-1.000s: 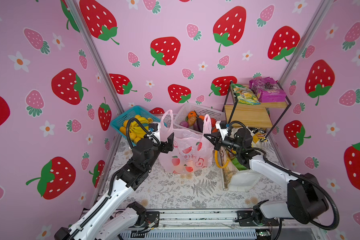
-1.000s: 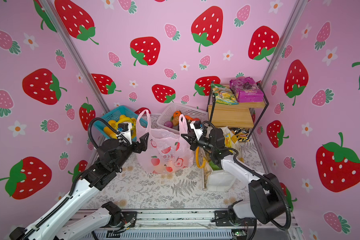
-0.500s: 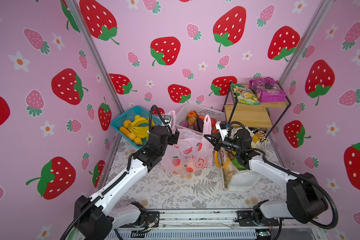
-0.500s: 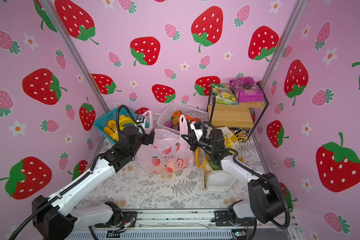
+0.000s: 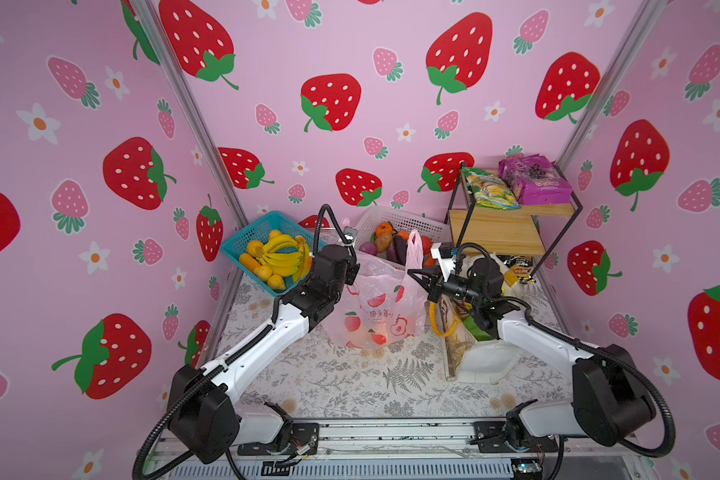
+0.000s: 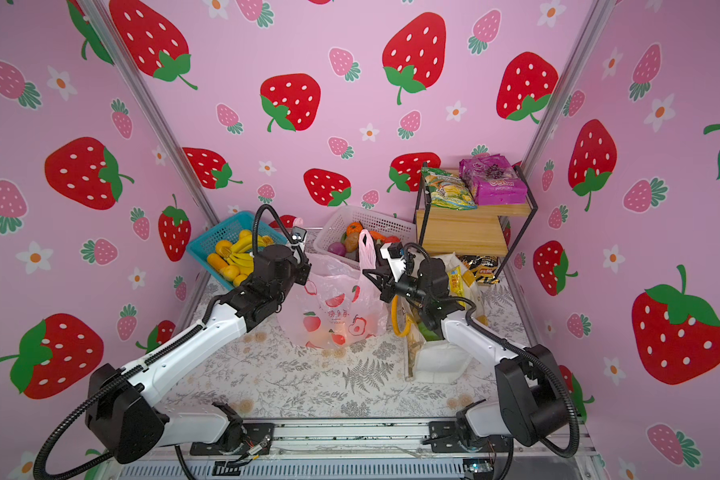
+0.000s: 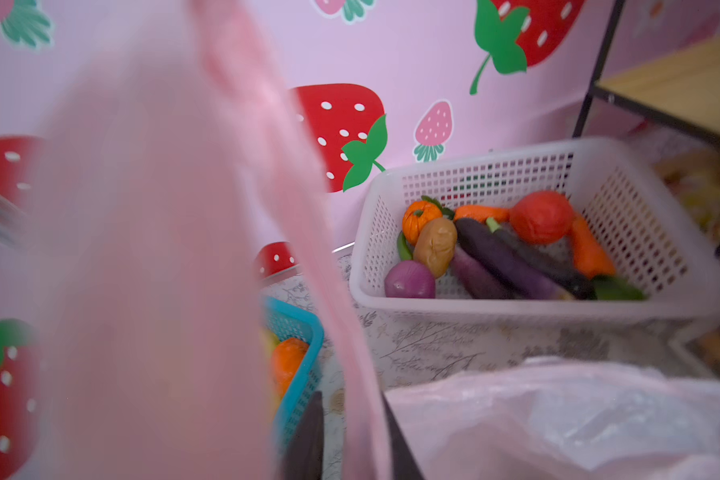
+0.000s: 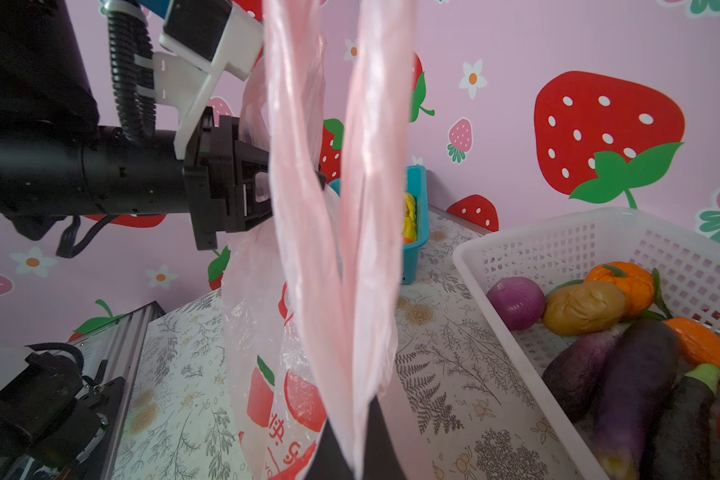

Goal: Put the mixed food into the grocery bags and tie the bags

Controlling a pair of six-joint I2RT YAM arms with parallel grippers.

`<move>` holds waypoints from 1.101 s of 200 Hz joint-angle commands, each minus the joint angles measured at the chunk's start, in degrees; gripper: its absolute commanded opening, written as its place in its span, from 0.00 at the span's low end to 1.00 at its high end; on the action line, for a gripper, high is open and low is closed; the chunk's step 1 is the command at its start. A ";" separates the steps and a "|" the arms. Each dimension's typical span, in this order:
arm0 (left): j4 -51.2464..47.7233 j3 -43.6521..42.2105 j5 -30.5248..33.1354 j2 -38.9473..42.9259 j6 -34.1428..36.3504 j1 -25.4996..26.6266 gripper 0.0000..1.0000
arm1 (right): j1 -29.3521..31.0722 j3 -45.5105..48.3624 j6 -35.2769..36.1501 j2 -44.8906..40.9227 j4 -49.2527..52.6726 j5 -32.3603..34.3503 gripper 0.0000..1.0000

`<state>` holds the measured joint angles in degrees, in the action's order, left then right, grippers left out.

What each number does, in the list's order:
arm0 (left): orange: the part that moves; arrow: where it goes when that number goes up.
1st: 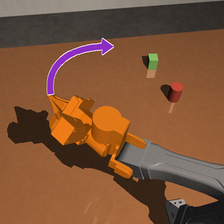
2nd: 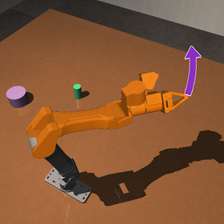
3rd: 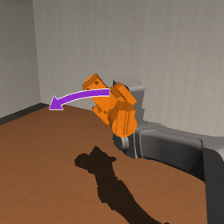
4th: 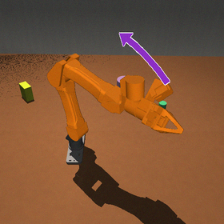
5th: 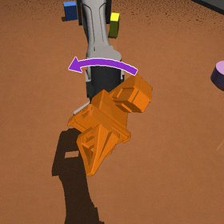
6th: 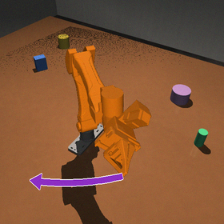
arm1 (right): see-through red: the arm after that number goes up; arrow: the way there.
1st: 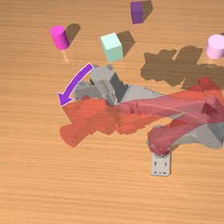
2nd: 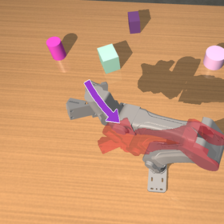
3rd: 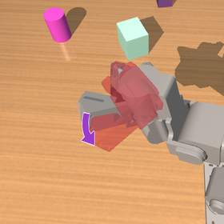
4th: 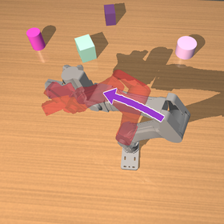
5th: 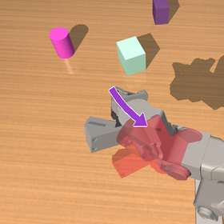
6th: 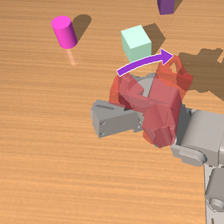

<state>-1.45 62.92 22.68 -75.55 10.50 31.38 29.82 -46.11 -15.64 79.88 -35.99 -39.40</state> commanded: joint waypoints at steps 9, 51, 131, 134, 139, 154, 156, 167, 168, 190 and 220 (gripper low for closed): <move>1.94 -3.19 -14.26 5.65 3.50 -0.61 0.11 | -0.62 -2.08 -0.77 0.00 1.51 2.31 0.04; -6.05 -1.95 -36.04 5.50 7.75 -2.46 0.07 | -0.67 -5.26 0.57 1.94 5.47 1.70 0.04; -24.43 9.85 -54.08 -3.56 20.23 -1.98 0.02 | -0.16 -11.38 5.12 7.92 11.27 -5.82 0.05; -25.53 10.62 -54.23 -4.07 20.60 -1.96 0.02 | -0.12 -11.32 5.22 7.93 11.31 -5.73 0.05; -26.95 11.89 -54.23 -4.89 21.01 -1.86 0.02 | -0.19 -11.18 5.30 7.93 11.38 -5.39 0.05; -28.68 14.12 -53.73 -6.54 20.95 -1.84 0.04 | -0.20 -10.73 5.44 7.60 11.40 -4.20 0.05; -28.60 14.22 -53.47 -6.61 20.83 -1.84 0.09 | -0.20 -10.66 5.49 7.54 11.45 -3.98 0.05; -26.98 13.73 -52.51 -6.35 19.84 -1.85 0.17 | -0.20 -10.40 5.53 7.25 11.71 -3.09 0.04; -26.74 13.64 -52.36 -6.27 19.74 -1.85 0.18 | -0.20 -10.40 5.53 7.24 11.77 -3.03 0.04; -18.56 8.78 -48.79 -1.94 16.78 -1.84 0.35 | -0.29 -10.15 5.30 6.92 12.29 -1.99 0.04; -9.64 1.68 -38.84 5.13 13.40 -1.84 0.57 | -0.36 -9.72 4.10 6.71 11.63 -2.21 0.04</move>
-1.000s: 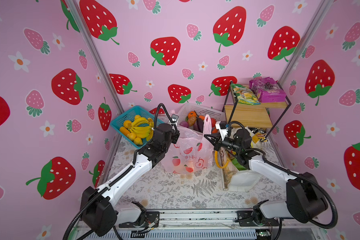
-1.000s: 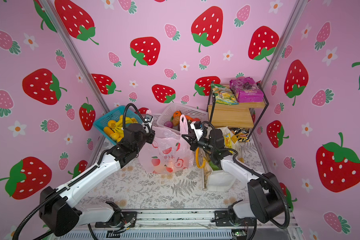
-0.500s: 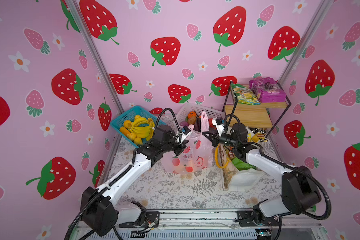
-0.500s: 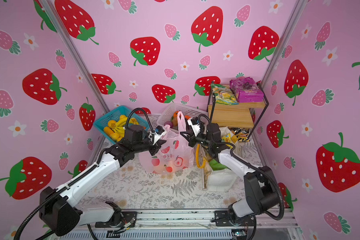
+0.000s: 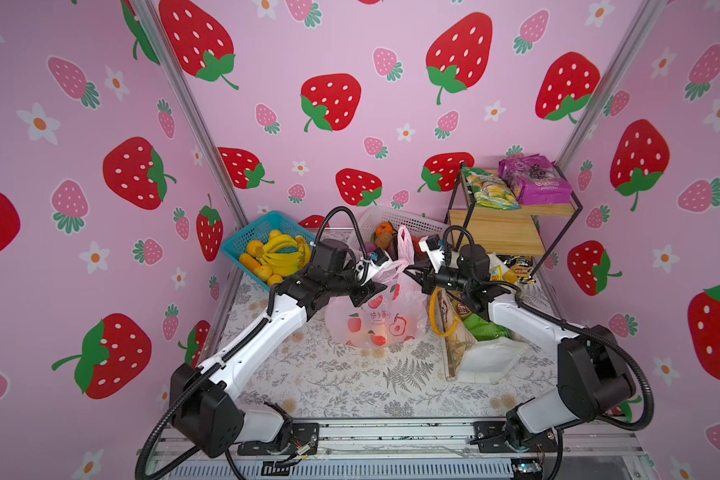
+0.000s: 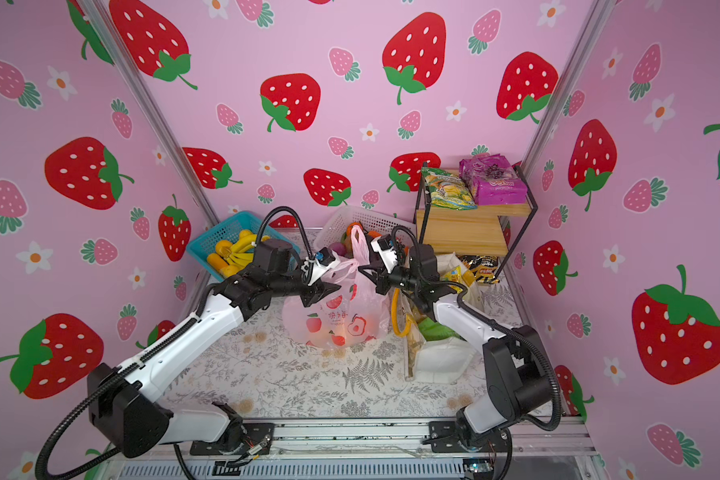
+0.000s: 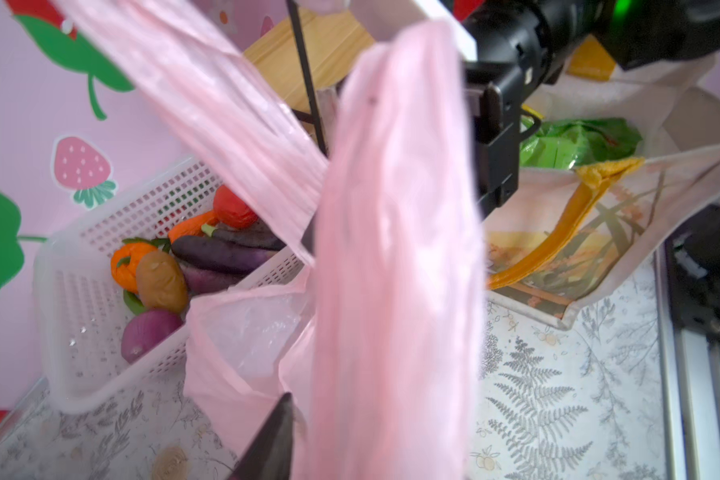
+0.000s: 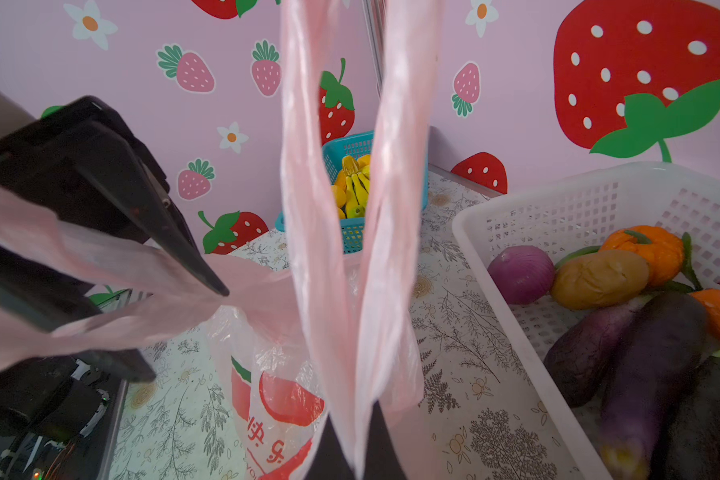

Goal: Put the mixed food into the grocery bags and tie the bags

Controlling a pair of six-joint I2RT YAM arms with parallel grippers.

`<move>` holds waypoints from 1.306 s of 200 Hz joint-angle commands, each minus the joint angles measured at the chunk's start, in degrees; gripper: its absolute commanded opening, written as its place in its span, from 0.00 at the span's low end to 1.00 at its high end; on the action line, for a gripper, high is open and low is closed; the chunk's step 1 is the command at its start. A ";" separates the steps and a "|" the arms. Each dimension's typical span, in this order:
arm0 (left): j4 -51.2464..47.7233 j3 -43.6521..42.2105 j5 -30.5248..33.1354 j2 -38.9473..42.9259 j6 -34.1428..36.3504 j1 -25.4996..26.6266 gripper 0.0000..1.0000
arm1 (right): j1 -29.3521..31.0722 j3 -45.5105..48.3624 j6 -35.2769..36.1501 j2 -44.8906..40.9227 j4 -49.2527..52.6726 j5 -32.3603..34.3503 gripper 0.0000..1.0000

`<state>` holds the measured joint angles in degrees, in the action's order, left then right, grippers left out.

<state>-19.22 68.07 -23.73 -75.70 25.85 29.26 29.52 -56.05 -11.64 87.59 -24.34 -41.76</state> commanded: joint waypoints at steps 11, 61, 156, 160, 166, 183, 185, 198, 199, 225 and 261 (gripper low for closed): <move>9.81 -5.55 11.25 7.48 -2.80 0.36 0.61 | -0.03 0.33 -0.32 -1.01 -0.48 0.02 0.04; 18.77 -15.58 25.74 17.53 -2.76 4.18 0.82 | 0.01 0.60 -1.10 -0.90 -1.33 -0.33 0.04; 38.71 -21.46 50.24 12.00 18.29 18.34 0.85 | 0.06 0.62 -1.71 -0.49 -2.03 -0.43 0.04; 39.52 -21.46 50.73 11.35 18.86 18.47 0.83 | 0.02 0.72 -1.72 -0.56 -2.02 -0.45 0.04; 40.53 -21.44 51.32 10.48 19.90 18.52 0.80 | 0.01 0.78 -1.72 -0.58 -1.96 -0.49 0.04; 42.79 -21.39 52.81 8.09 21.88 18.61 0.71 | 0.06 0.90 -1.72 -0.70 -2.11 -0.30 0.04; 43.02 -21.38 52.88 7.82 22.17 18.66 0.70 | 0.02 0.87 -1.72 -0.70 -2.05 -0.33 0.04; 43.67 -21.26 53.46 6.28 23.29 18.58 0.61 | 0.06 0.84 -1.69 -0.76 -1.96 -0.26 0.04; 43.75 -21.20 53.49 6.14 23.33 18.57 0.59 | 0.04 0.80 -1.75 -0.76 -1.95 -0.30 0.04; 44.52 -20.52 55.57 3.71 24.18 18.27 0.36 | 0.00 0.59 -1.81 -0.56 -2.06 -0.59 0.04; 44.54 -21.31 52.29 3.73 21.66 15.53 0.16 | 0.00 0.77 -1.68 -0.74 -1.95 -0.59 0.04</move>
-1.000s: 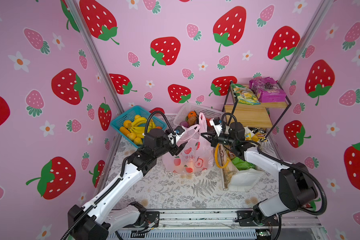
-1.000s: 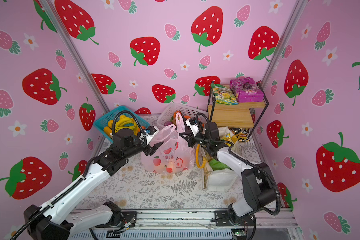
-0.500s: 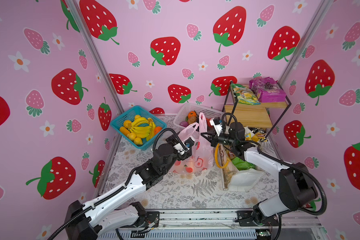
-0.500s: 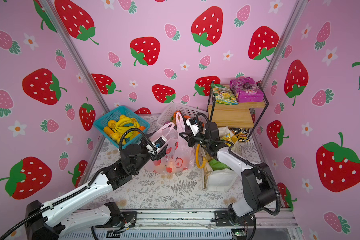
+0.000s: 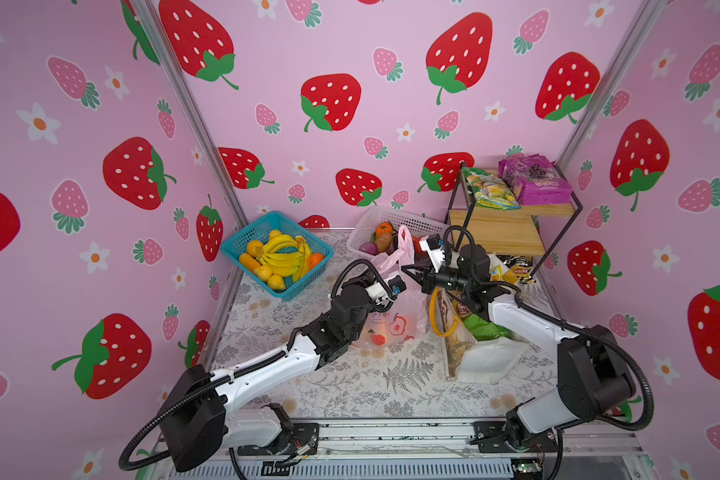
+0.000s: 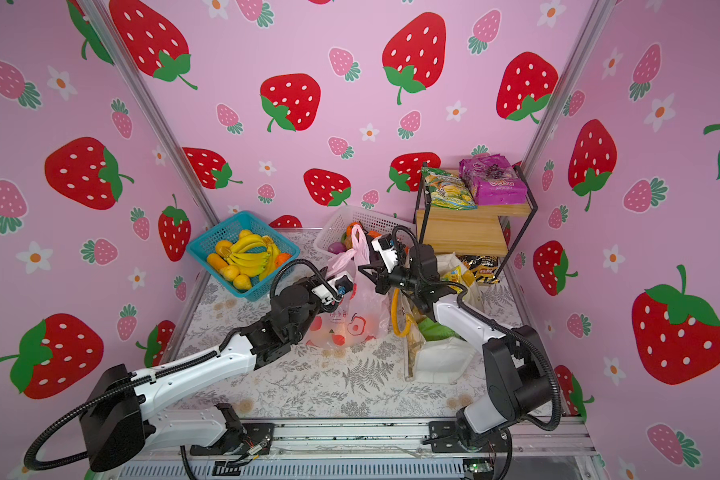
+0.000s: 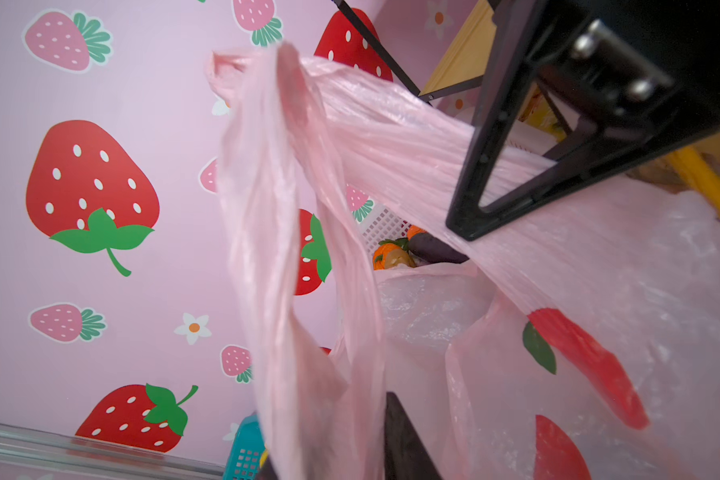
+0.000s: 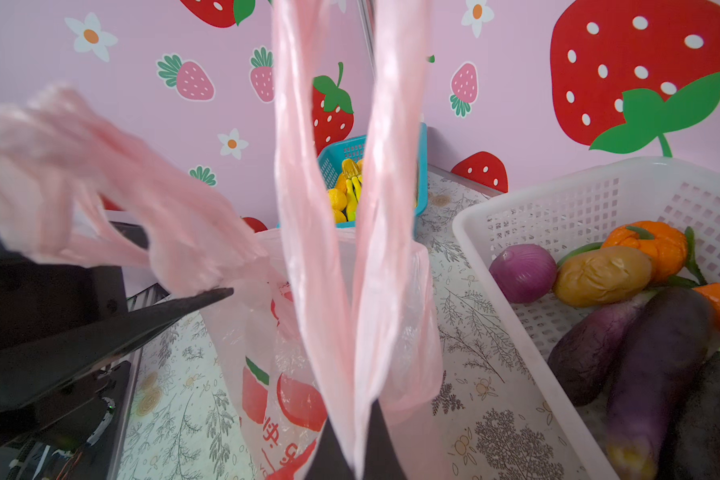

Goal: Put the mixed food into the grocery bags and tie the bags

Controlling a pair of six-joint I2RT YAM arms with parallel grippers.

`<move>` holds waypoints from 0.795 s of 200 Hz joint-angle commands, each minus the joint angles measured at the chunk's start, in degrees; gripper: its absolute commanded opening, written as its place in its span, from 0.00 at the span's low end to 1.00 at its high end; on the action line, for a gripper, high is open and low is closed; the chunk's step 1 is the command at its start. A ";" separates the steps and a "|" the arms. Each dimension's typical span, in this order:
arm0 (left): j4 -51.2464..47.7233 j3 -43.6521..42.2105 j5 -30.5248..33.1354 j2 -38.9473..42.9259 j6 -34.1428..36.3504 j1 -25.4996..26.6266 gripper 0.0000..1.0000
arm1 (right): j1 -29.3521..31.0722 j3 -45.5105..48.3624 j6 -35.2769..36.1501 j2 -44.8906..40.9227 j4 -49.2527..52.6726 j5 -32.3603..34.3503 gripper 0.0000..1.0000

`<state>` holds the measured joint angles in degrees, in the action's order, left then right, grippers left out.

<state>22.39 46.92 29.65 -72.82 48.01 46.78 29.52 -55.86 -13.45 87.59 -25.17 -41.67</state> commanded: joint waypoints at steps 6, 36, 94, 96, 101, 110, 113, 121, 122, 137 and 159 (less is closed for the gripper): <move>1.62 -0.01 -2.58 1.29 -1.57 -2.89 0.05 | -0.07 0.58 0.25 -0.84 -1.11 -0.61 0.04; -10.48 2.62 -16.92 4.45 -7.79 -7.23 0.00 | -0.29 -0.02 2.52 -0.80 0.30 -1.04 0.04; -41.34 19.36 -44.81 -0.67 -12.46 -16.77 0.00 | -0.43 -3.61 13.91 0.04 7.98 -4.55 0.05; -42.29 20.15 -45.28 -1.15 -12.36 -16.96 0.00 | -0.43 -3.57 14.12 0.10 8.02 -4.65 0.05; -44.49 21.86 -46.57 -2.18 -11.97 -17.24 0.00 | -0.43 -3.71 14.56 0.12 8.22 -4.65 0.05; -48.52 24.70 -48.81 -3.99 -11.08 -17.69 0.00 | -0.43 -3.80 14.94 0.08 8.48 -4.59 0.05; -49.83 25.59 -49.44 -4.58 -10.64 -17.78 0.00 | -0.43 -3.87 15.01 0.06 8.59 -4.42 0.05; -52.83 27.73 -50.58 -6.03 -9.39 -17.78 0.00 | -0.40 -4.10 14.95 0.20 8.71 -3.95 0.05; -53.26 27.94 -50.66 -6.16 -9.23 -17.78 0.00 | -0.42 -4.14 14.90 0.25 8.72 -3.90 0.05; -57.14 30.64 -52.35 -7.97 -6.91 -17.78 0.00 | -0.43 -5.15 13.88 0.94 9.37 -2.17 0.05; -57.90 31.66 -53.69 -8.10 -7.74 -18.39 0.00 | -1.09 -5.61 10.84 1.65 8.62 -0.20 0.04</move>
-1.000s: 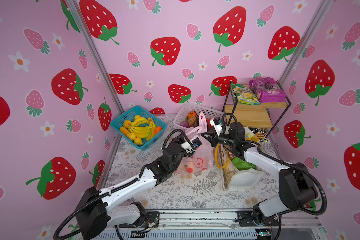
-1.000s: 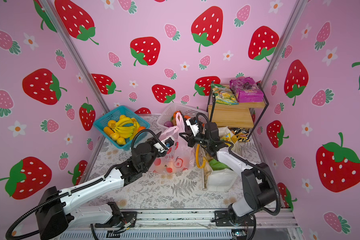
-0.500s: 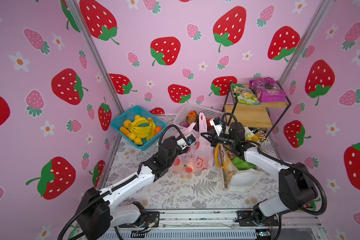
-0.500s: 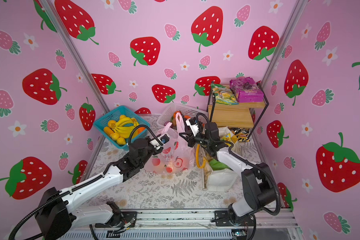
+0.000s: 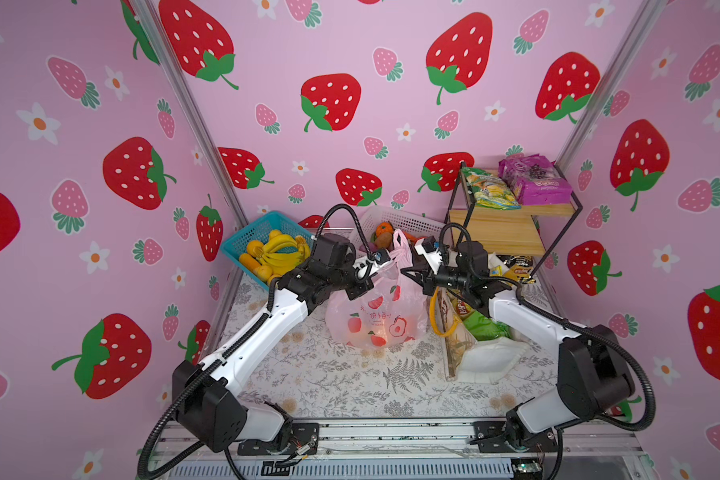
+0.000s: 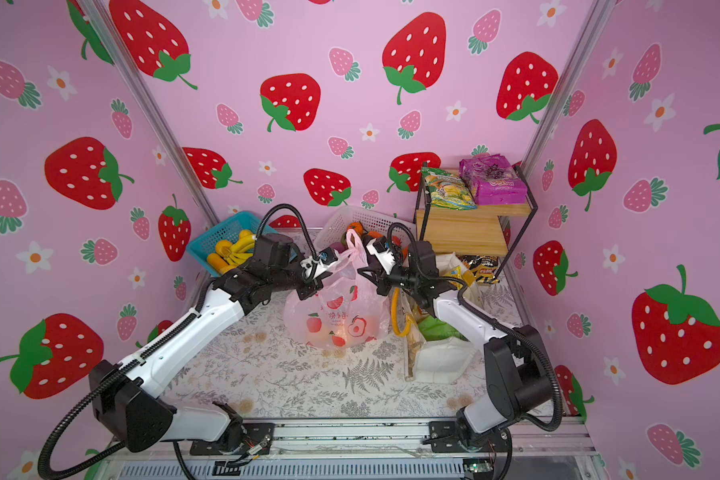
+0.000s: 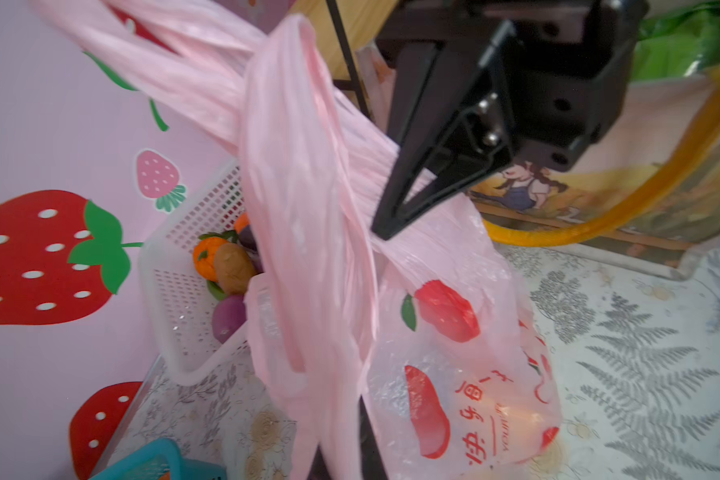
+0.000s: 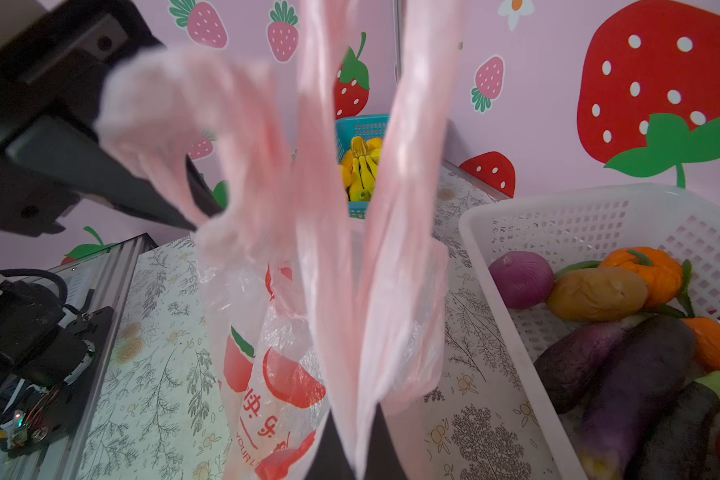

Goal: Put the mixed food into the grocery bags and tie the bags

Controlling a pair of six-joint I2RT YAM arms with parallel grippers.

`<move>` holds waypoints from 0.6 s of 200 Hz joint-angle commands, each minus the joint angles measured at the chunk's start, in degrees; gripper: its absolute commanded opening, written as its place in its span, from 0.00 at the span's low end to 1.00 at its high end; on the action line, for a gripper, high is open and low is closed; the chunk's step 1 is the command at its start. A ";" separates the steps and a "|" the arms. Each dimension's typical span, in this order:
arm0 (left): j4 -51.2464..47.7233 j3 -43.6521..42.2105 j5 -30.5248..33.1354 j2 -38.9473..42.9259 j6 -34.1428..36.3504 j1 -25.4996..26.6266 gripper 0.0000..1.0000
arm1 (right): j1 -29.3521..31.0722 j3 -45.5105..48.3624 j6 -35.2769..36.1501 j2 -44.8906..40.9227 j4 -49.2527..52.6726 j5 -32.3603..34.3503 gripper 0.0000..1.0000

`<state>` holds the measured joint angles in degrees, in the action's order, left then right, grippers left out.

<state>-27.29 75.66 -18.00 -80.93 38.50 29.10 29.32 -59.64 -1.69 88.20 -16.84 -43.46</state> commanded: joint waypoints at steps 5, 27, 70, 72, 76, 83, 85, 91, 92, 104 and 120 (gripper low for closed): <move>-7.97 2.63 -6.60 0.23 1.89 -0.92 0.00 | -1.05 -1.94 -1.85 1.24 -0.01 1.57 0.04; -8.43 3.00 -7.22 0.12 3.49 -0.93 0.00 | -0.94 -2.66 -2.55 2.22 -0.30 -1.98 0.05; -19.31 12.58 -9.19 -6.12 4.90 -1.06 0.00 | -0.49 -0.40 2.92 0.82 -1.41 -6.95 0.07; -19.76 13.07 -9.12 -6.43 4.91 -1.02 0.00 | -0.49 -0.39 3.10 0.80 -1.43 -7.22 0.07; -20.66 13.98 -9.27 -7.17 4.95 -1.06 0.00 | -0.49 -0.32 3.39 0.82 -1.46 -7.87 0.07; -22.14 15.66 -9.32 -8.33 5.05 -1.07 0.00 | -0.41 -0.13 3.75 0.70 -1.72 -8.92 0.07; -22.53 16.08 -9.38 -8.74 5.08 -1.07 0.00 | -0.41 -0.13 3.83 0.71 -1.84 -9.21 0.07; -23.66 17.56 -9.51 -9.62 5.11 -1.07 0.00 | -0.36 0.06 3.98 0.66 -2.17 -10.04 0.08; -23.85 17.80 -9.60 -9.79 5.15 -1.07 0.00 | -0.38 0.10 3.98 0.61 -2.25 -10.19 0.08; -25.96 20.71 -9.77 -11.60 5.27 -1.07 0.00 | -0.41 0.77 4.19 0.36 -3.32 -11.60 0.10; -28.58 24.38 -9.63 -13.74 5.61 -1.06 0.00 | -0.41 1.68 4.11 -0.09 -4.83 -12.08 0.12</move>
<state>-48.05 94.04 -25.65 -92.27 42.02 28.34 28.73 -59.61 0.08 89.93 -18.55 -51.31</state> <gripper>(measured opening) 0.045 0.107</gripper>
